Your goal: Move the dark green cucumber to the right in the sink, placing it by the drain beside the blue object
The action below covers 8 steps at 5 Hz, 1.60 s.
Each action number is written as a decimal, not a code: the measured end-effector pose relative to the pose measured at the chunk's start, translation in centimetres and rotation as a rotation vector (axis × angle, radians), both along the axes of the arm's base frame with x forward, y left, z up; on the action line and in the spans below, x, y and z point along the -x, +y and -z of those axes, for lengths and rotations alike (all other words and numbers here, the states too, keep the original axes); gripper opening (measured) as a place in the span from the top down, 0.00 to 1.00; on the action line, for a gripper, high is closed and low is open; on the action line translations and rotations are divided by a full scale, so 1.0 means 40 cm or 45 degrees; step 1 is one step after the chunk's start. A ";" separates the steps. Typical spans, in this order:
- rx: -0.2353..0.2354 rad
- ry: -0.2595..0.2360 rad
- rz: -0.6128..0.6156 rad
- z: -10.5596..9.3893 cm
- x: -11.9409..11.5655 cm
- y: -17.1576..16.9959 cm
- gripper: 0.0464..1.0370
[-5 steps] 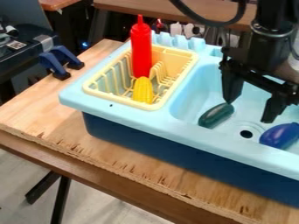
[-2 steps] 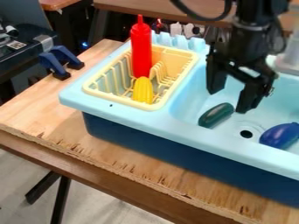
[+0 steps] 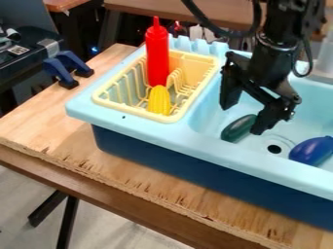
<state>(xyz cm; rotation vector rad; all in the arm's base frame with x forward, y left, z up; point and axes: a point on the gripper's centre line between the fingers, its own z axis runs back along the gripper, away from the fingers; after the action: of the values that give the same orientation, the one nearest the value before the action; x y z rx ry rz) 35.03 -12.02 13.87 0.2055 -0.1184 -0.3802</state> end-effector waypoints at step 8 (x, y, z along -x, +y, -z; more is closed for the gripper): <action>0.160 -0.157 -0.017 0.078 -0.101 0.042 0.04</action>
<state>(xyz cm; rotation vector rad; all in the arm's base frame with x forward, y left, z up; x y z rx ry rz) 39.06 -10.34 10.77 0.1054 -0.2618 -0.3451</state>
